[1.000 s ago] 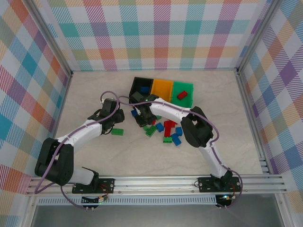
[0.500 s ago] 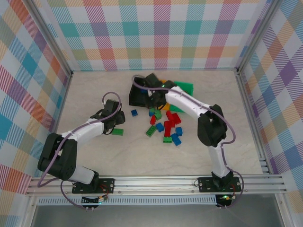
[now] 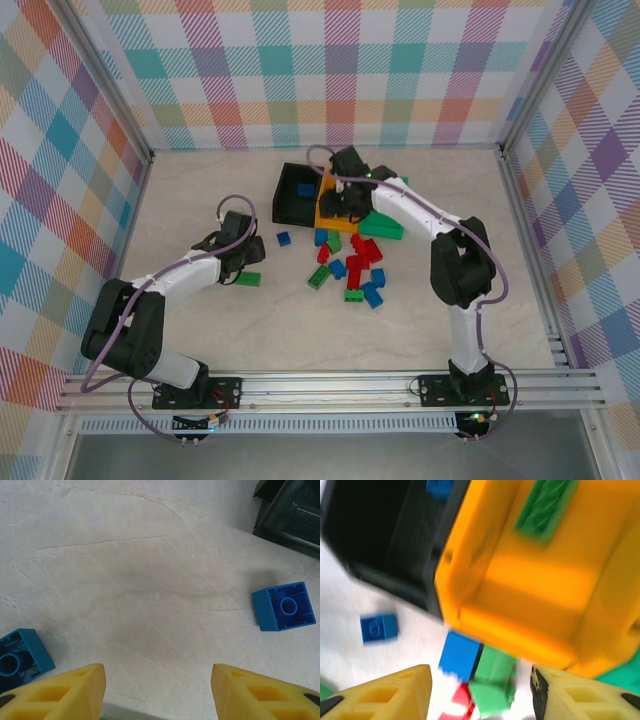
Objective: Sort the legos into containers by color
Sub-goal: Place the lego in the container, then pick up the lego from the center of the table.
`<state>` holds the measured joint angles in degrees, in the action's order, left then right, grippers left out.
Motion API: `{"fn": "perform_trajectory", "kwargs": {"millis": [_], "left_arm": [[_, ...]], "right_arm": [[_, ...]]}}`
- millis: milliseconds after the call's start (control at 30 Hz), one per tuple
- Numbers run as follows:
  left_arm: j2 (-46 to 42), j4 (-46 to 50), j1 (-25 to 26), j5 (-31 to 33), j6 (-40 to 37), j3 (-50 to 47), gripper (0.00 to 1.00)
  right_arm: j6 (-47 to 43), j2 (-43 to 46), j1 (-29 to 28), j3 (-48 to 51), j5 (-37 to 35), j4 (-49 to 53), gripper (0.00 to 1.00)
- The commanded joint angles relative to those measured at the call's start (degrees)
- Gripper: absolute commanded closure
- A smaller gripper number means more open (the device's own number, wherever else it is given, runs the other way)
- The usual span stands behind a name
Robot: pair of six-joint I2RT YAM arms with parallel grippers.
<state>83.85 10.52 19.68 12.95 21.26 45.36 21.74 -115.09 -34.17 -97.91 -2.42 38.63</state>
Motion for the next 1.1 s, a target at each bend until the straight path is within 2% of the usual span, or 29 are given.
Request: {"fn": "perform_trajectory", "kwargs": {"millis": [0,133,233,467,733,833,1000,1067], "left_arm": [[0.0,0.5,-0.4,-0.7,0.5,0.6,0.42],[-0.6,-0.1,-0.4,-1.0,0.7,0.1,0.42],[-0.6,-0.3,-0.4,-1.3,0.9,0.0,0.42],[1.0,0.2,-0.4,-1.9,0.9,0.8,0.42],[0.5,0.9,-0.4,-1.1,0.6,1.1,0.42],[0.5,1.0,-0.4,-1.4,0.7,1.1,0.42],[0.2,1.3,-0.4,-1.8,0.7,1.3,0.42],[0.0,1.4,-0.4,-1.8,0.8,1.3,0.42]], "right_arm": [[1.1,8.1,0.0,9.4,-1.2,-1.6,0.46],[1.8,13.2,0.0,18.5,-3.1,-1.5,0.47],[1.7,13.5,0.1,21.3,-4.9,-1.6,0.48],[2.7,8.2,0.1,17.1,-5.2,-2.4,0.51],[1.8,0.6,0.1,10.7,-11.7,1.9,0.56],[1.7,0.2,0.0,11.2,-11.6,2.4,0.58],[2.5,0.3,-0.8,13.9,-9.0,0.9,0.65],[2.8,0.4,-0.9,14.7,-9.1,0.4,0.73]]}}
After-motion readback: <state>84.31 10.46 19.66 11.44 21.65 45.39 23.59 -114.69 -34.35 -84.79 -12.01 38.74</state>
